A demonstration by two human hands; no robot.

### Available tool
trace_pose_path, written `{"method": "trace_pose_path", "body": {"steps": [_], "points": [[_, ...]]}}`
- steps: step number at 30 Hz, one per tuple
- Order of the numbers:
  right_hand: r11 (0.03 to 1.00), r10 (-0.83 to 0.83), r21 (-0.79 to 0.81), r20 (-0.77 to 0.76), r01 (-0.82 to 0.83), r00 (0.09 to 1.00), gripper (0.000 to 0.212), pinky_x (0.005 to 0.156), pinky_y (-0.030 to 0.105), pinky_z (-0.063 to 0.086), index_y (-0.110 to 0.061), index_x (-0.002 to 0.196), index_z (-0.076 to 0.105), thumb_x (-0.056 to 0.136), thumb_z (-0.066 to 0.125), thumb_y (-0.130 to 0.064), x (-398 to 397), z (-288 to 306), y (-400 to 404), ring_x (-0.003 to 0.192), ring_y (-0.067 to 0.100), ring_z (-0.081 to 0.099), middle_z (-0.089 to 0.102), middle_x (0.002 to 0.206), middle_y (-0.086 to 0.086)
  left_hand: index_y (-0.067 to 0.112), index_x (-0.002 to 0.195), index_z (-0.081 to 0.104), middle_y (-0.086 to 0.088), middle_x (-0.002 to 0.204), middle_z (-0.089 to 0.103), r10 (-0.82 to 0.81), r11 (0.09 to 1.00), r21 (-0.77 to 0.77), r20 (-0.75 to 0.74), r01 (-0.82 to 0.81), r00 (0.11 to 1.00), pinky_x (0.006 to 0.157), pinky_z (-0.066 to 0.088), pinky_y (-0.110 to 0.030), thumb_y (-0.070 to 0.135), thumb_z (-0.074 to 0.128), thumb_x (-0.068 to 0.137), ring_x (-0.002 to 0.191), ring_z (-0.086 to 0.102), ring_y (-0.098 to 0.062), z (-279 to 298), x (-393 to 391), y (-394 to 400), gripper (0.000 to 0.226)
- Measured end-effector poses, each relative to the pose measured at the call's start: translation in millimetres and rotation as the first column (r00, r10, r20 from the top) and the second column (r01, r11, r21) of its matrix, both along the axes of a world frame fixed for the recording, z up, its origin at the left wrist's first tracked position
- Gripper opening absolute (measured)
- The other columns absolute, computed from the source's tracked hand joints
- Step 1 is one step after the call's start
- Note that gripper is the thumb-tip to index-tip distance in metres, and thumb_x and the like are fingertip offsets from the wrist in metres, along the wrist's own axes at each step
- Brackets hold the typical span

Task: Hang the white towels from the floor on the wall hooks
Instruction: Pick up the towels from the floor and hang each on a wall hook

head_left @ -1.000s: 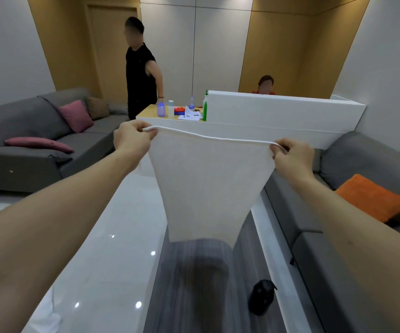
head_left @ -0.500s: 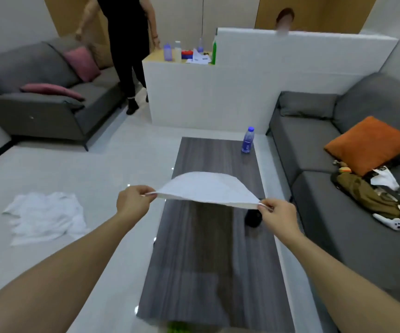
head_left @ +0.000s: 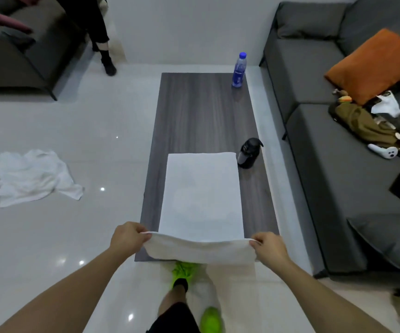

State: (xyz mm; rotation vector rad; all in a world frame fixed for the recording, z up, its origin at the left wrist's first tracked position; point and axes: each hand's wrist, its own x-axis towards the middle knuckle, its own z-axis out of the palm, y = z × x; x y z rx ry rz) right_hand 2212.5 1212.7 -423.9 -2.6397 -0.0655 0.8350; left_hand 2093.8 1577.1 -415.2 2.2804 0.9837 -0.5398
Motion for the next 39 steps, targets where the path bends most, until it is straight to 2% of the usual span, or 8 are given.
{"method": "trace_pose_path", "body": {"steps": [6, 11, 14, 18, 24, 31, 36, 39], "points": [[0.999, -0.027, -0.035, -0.026, 0.026, 0.999, 0.025, 0.057, 0.023, 0.039, -0.028, 0.070, 0.065, 0.094, 0.061, -0.028, 50, -6, 26, 0.070, 0.015, 0.060, 0.067, 0.073, -0.003, 0.025, 0.077, 0.072, 0.000, 0.073, 0.066, -0.018, 1.000, -0.009, -0.002, 0.018, 1.000, 0.061, 0.039, -0.025, 0.031, 0.069, 0.088, 0.076, 0.061, -0.020, -8, 58, 20, 0.013], [0.996, -0.089, -0.013, 0.061, 0.090, 0.994, 0.042, 0.047, 0.023, 0.029, -0.026, 0.054, 0.049, 0.094, 0.060, -0.022, 133, 5, 61, 0.062, 0.017, 0.052, 0.051, 0.059, -0.009, 0.022, 0.078, 0.073, -0.002, 0.077, 0.069, -0.031, 0.999, -0.020, 0.076, 0.033, 0.997, 0.060, 0.043, -0.025, 0.029, 0.064, 0.089, 0.076, 0.062, -0.021, 0, 140, 48, 0.016], [0.985, -0.169, 0.063, 0.110, 0.163, 0.979, 0.017, 0.067, 0.028, 0.042, -0.022, 0.082, 0.071, 0.095, 0.059, -0.024, 185, 22, 88, 0.090, 0.029, 0.063, 0.066, 0.080, 0.000, 0.020, 0.071, 0.070, -0.002, 0.068, 0.065, 0.031, 0.999, 0.019, 0.177, -0.034, 0.984, 0.055, 0.039, -0.025, 0.025, 0.059, 0.087, 0.076, 0.062, -0.026, 7, 192, 63, 0.020], [0.938, -0.319, 0.204, 0.194, 0.280, 0.928, 0.027, 0.092, 0.036, 0.049, -0.018, 0.118, 0.069, 0.093, 0.059, -0.024, 226, 27, 112, 0.110, 0.029, 0.062, 0.071, 0.113, 0.004, 0.017, 0.124, 0.065, -0.005, 0.112, 0.069, 0.128, 0.990, 0.025, 0.235, -0.137, 0.964, 0.086, 0.049, -0.033, 0.027, 0.060, 0.090, 0.105, 0.062, -0.030, -1, 235, 81, 0.035], [0.944, -0.329, 0.022, -0.033, 0.330, 0.944, 0.027, 0.088, 0.032, 0.050, -0.016, 0.115, 0.071, 0.092, 0.060, -0.027, 203, -35, 106, 0.107, 0.029, 0.064, 0.071, 0.114, 0.007, 0.012, 0.133, 0.058, -0.012, 0.121, 0.065, 0.137, 0.976, -0.163, -0.049, -0.143, 0.989, 0.092, 0.052, -0.038, 0.030, 0.065, 0.090, 0.106, 0.062, -0.031, -61, 211, 82, 0.047], [0.915, -0.401, -0.202, -0.365, 0.349, 0.840, 0.032, 0.076, 0.027, 0.042, -0.013, 0.115, 0.065, 0.091, 0.063, -0.033, 132, -132, 82, 0.092, 0.023, 0.060, 0.067, 0.117, 0.009, 0.011, 0.134, 0.055, -0.014, 0.130, 0.059, 0.089, 0.949, -0.252, -0.359, -0.189, 0.929, 0.096, 0.050, -0.040, 0.034, 0.068, 0.089, 0.114, 0.057, -0.032, -154, 142, 63, 0.052], [0.791, -0.581, -0.078, -0.409, 0.607, 0.704, 0.054, 0.088, 0.032, 0.050, -0.007, 0.138, 0.050, 0.089, 0.069, -0.018, 99, -175, 82, 0.107, 0.026, 0.063, 0.061, 0.130, 0.011, 0.013, 0.119, 0.059, -0.010, 0.114, 0.065, 0.156, 0.907, -0.291, -0.437, -0.303, 0.886, 0.089, 0.055, -0.043, 0.034, 0.067, 0.087, 0.100, 0.062, -0.028, -202, 111, 49, 0.039], [0.630, -0.674, 0.016, -0.485, 0.776, 0.557, 0.053, 0.082, 0.036, 0.055, -0.012, 0.139, 0.046, 0.091, 0.068, -0.017, 91, -186, 80, 0.094, 0.021, 0.062, 0.058, 0.124, 0.006, 0.019, 0.100, 0.063, -0.007, 0.106, 0.067, 0.264, 0.844, -0.348, -0.394, -0.409, 0.880, 0.090, 0.055, -0.045, 0.032, 0.066, 0.090, 0.094, 0.064, -0.025, -216, 99, 40, 0.017]]}}
